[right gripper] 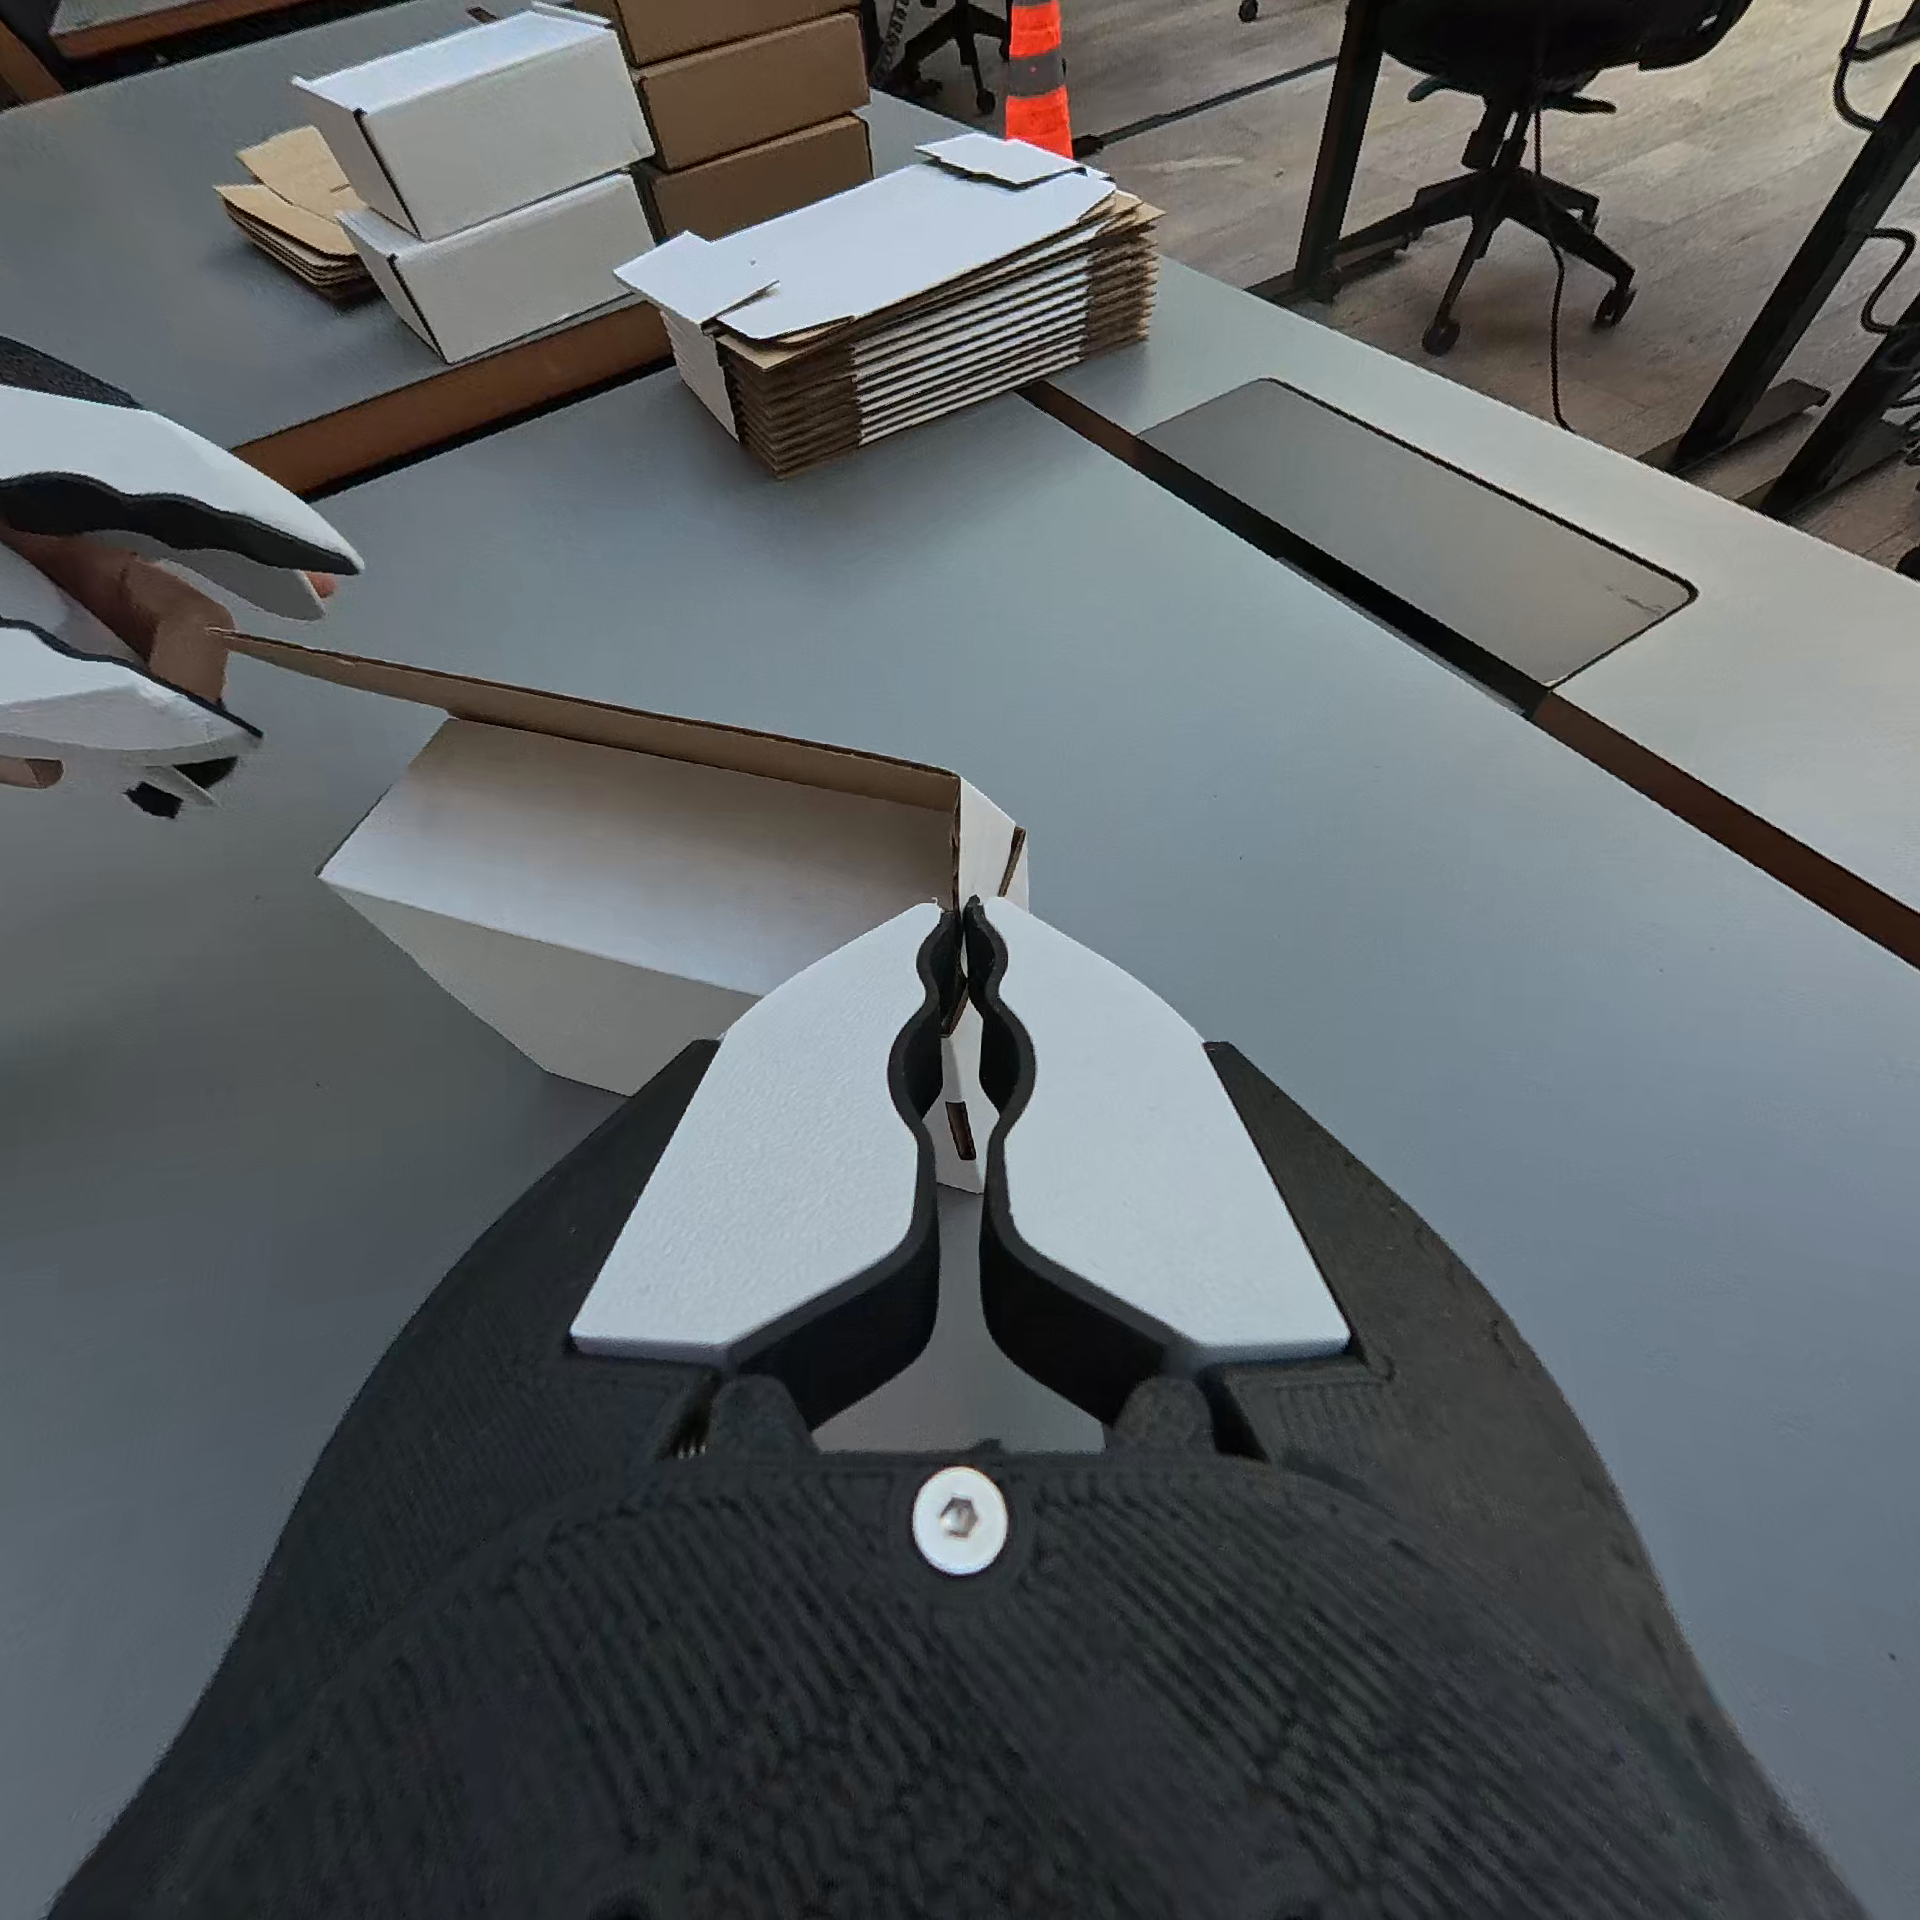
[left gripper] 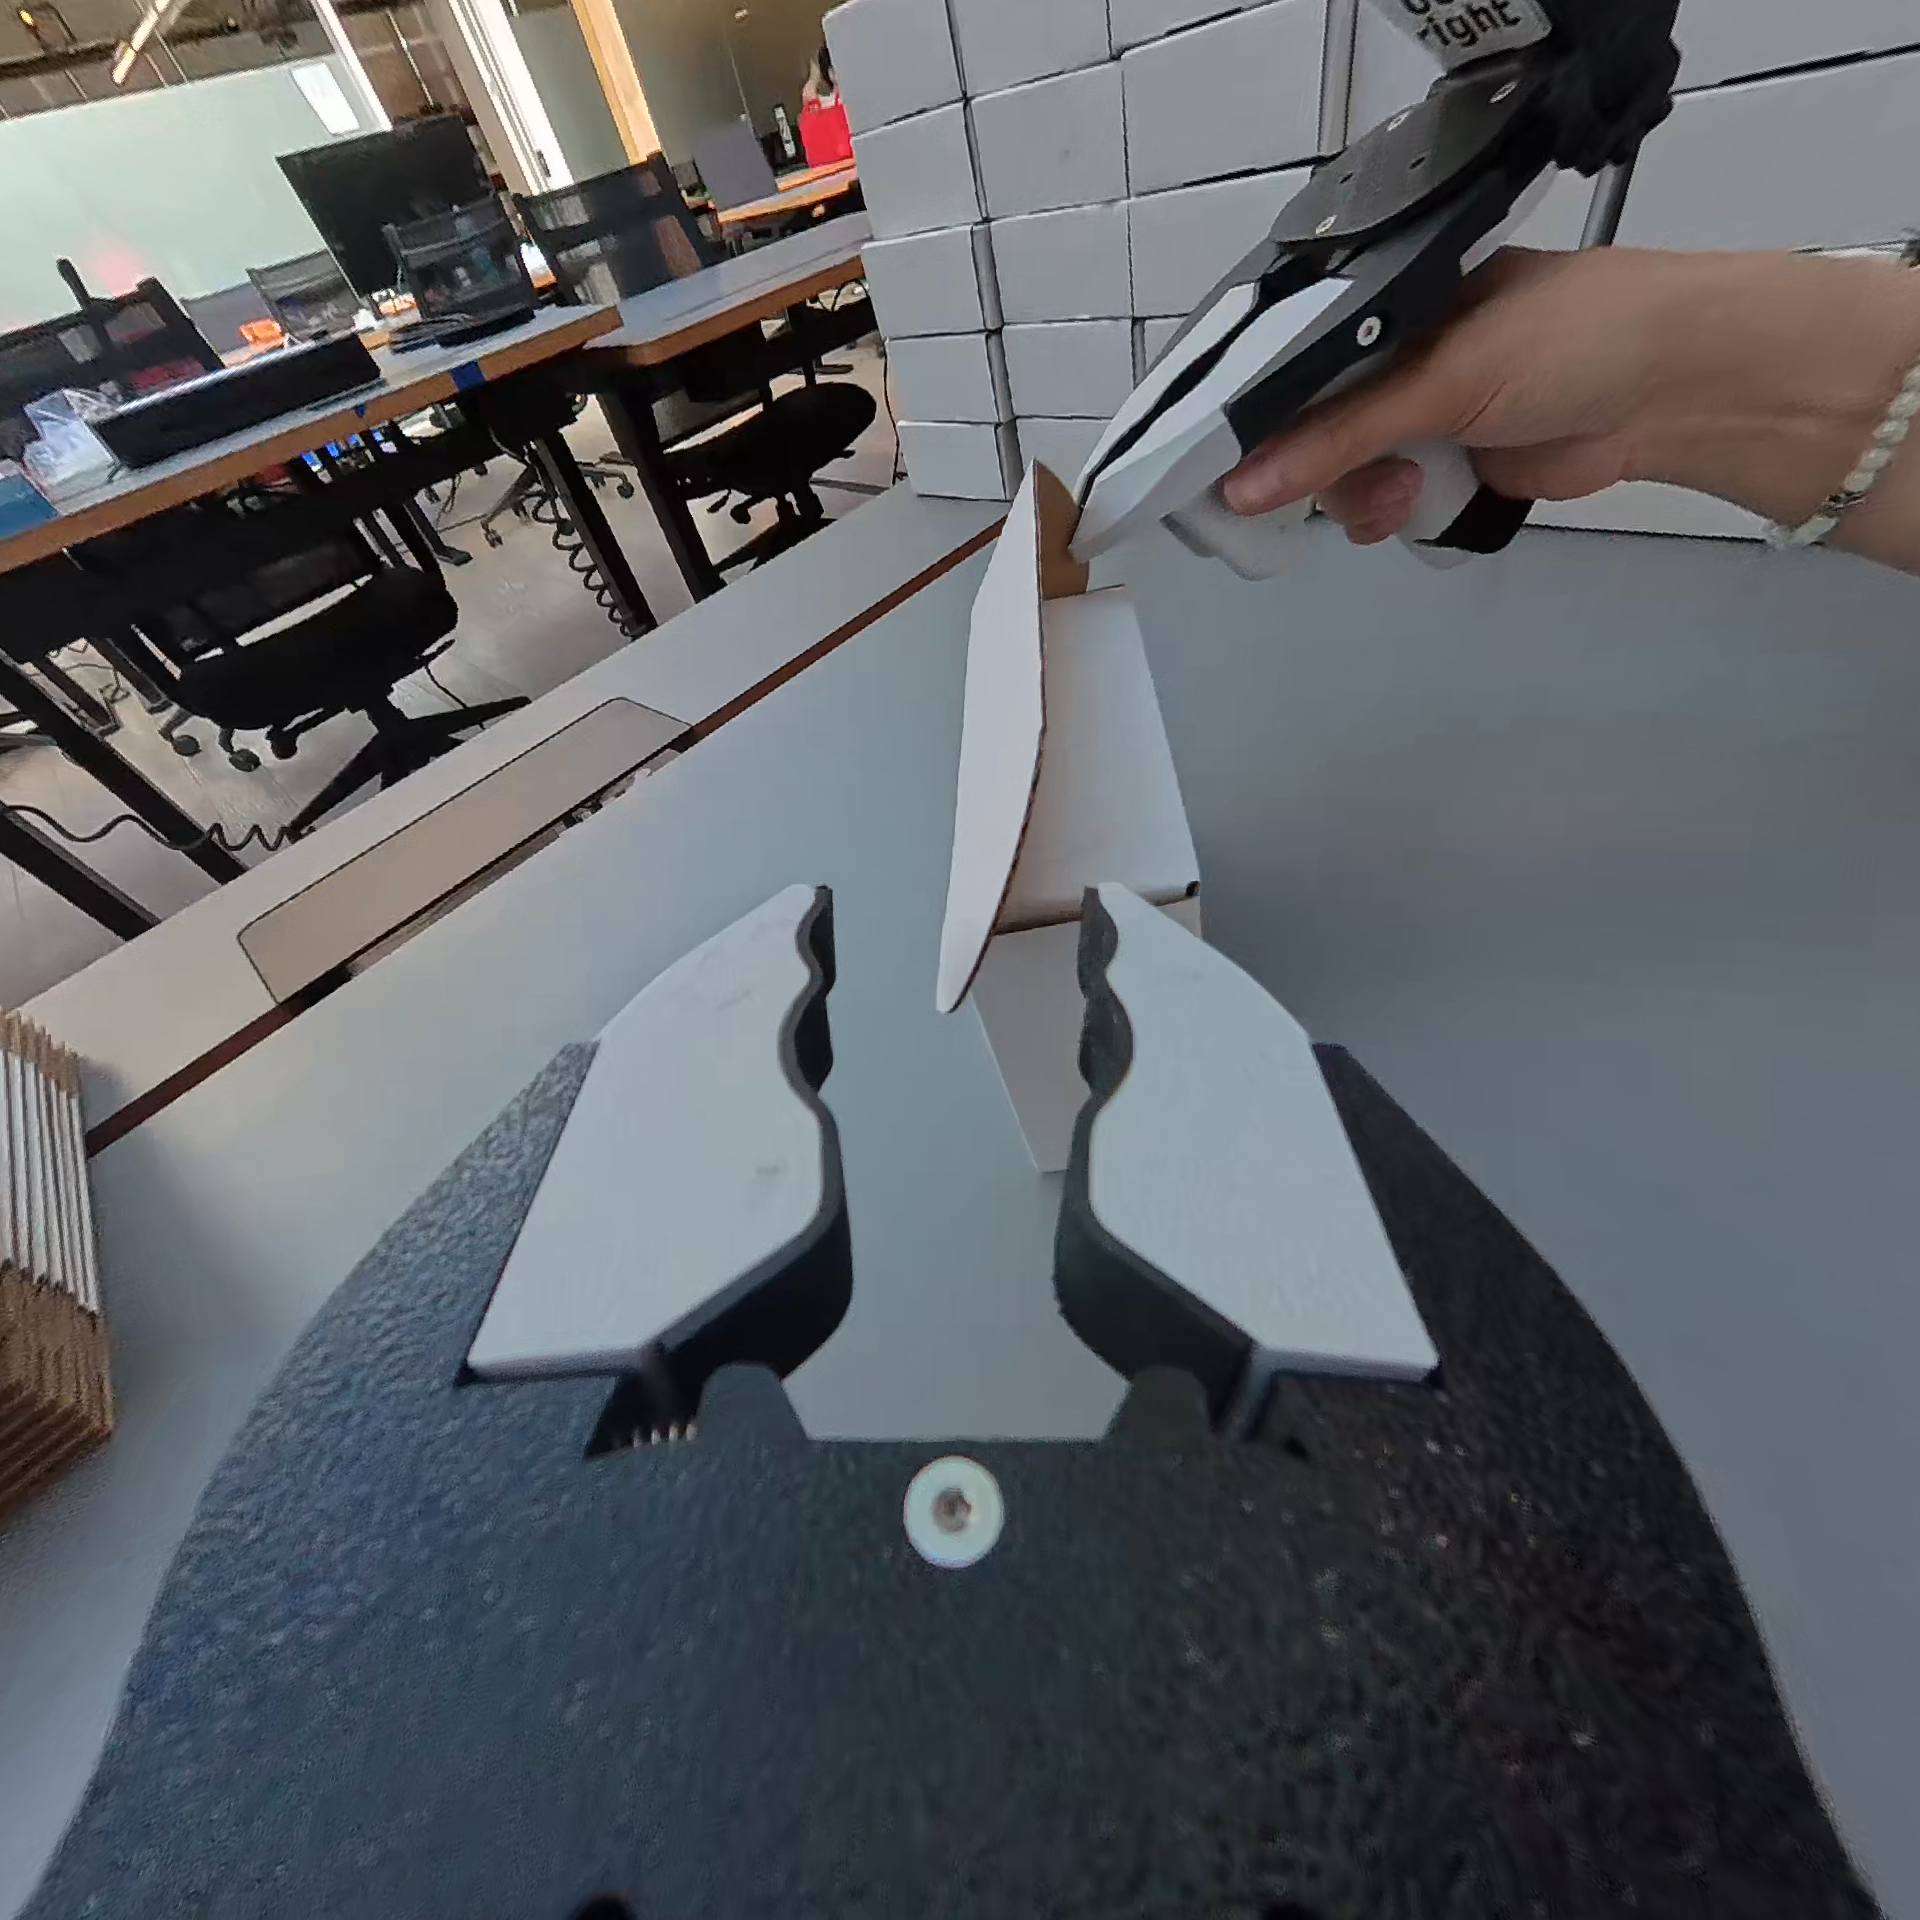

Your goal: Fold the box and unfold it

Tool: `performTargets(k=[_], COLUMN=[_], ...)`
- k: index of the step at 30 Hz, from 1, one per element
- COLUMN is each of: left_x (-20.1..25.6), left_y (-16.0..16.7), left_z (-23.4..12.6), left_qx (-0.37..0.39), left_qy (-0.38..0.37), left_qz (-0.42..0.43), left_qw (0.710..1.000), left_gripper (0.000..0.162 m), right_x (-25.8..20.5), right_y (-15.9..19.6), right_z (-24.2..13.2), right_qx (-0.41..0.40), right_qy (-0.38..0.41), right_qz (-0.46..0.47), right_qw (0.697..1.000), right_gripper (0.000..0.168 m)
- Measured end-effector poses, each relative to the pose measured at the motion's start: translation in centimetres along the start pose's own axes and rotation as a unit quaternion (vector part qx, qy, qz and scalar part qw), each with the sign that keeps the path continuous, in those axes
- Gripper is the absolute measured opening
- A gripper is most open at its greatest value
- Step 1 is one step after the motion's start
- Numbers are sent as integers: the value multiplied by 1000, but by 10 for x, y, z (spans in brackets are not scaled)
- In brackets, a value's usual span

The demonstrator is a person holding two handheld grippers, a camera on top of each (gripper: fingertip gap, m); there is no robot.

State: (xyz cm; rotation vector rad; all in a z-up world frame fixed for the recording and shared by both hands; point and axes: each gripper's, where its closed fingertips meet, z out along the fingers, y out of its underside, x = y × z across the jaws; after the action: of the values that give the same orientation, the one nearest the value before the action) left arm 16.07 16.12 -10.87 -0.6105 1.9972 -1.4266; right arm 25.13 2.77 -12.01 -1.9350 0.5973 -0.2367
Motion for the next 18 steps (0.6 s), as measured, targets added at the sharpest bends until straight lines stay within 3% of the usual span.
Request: performTargets(k=[6, 12, 14, 18], left_x=[7, 4, -2, -12], left_y=[-5, -2, -4, -6], left_z=[-1, 3, 4, 8], left_qx=[16, 7, 4, -34], left_qy=[8, -14, -36, -74], left_qz=[36, 30, -6, -158], left_qw=[999, 999, 999, 984], left_gripper=[15, 3, 3, 5], right_x=[0, -2, -3, -1], right_y=[-1, 0, 1, 1], right_z=[3, 1, 0, -2], right_qx=[2, 3, 8, 26], right_qy=[3, 1, 9, 50], right_qz=[5, 4, -1, 5], right_qw=[1000, 1000, 1000, 998], right_gripper=[1, 1, 1, 2])
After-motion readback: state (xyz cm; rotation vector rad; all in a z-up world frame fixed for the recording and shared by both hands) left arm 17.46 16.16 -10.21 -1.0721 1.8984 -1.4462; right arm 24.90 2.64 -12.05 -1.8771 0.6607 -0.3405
